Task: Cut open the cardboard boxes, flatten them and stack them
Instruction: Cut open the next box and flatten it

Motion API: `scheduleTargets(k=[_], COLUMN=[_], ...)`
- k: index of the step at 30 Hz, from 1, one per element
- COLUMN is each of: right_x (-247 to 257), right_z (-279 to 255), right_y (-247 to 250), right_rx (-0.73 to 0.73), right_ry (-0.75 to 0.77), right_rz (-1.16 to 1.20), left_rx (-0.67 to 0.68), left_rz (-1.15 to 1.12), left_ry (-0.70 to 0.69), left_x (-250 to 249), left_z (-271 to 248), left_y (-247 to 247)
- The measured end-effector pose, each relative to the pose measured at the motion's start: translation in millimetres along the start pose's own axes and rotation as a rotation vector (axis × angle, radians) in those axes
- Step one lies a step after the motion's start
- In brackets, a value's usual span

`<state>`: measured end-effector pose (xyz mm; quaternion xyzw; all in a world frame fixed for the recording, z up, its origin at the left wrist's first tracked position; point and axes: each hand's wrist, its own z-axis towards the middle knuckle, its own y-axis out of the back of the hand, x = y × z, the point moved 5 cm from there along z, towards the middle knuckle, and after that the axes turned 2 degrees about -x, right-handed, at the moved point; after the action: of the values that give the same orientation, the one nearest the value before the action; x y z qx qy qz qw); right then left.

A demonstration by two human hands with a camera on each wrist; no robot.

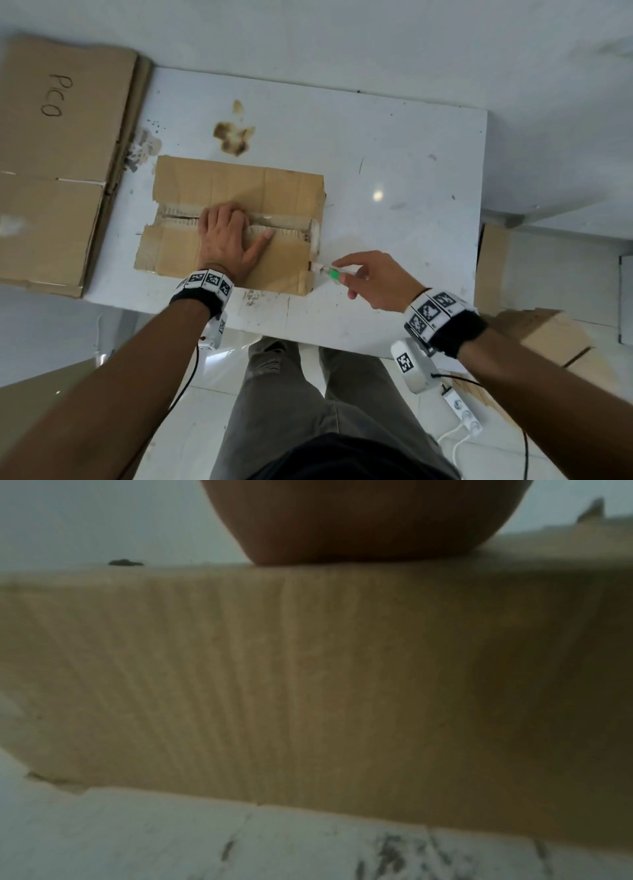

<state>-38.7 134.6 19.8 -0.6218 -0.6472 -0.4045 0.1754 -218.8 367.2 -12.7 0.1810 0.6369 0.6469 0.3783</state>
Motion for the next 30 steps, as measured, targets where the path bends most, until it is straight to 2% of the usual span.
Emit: scheduleTargets(k=[3,6,8,16,20,24,30], right_x=[-10.1,-15.8,-15.0,-16.5,-12.7,-4.6,-9.2], right_z=[-5.4,-3.8,-0.3,4.7,-1.9,4.8,6.2], right_y=[22.7,32.6,30.1,10.9,1.4,-0.9,19.2], right_rx=[-0.154,-0.301,-0.367,-0.497,-0.459,-0.359,-0.144], right_ry=[0.022,0.013,0.007,-0.042,-0.046,-0.084,-0.085], right_rz=[0.109,0.191,0.219,0.321,0.375,0.412,0.269], left_rx=[0.067,0.252,0.307,0.186,0.150,0.140,0.148], left_rz=[0.000,0.075,0.101,-0.006,-0.081,-0.111,-0.128], left_ry=[0.072,0.038,0.029,0.004,0.013,0.013,0.007], left_x=[-8.2,-25.2,-31.6,-31.4,-32.4,-31.1,-24.8], left_z=[4.2,9.1,14.6,14.3,10.7,10.1,11.1], left_y=[-0.9,-10.5,-16.2,-21.8,-21.2,-21.6,-22.9])
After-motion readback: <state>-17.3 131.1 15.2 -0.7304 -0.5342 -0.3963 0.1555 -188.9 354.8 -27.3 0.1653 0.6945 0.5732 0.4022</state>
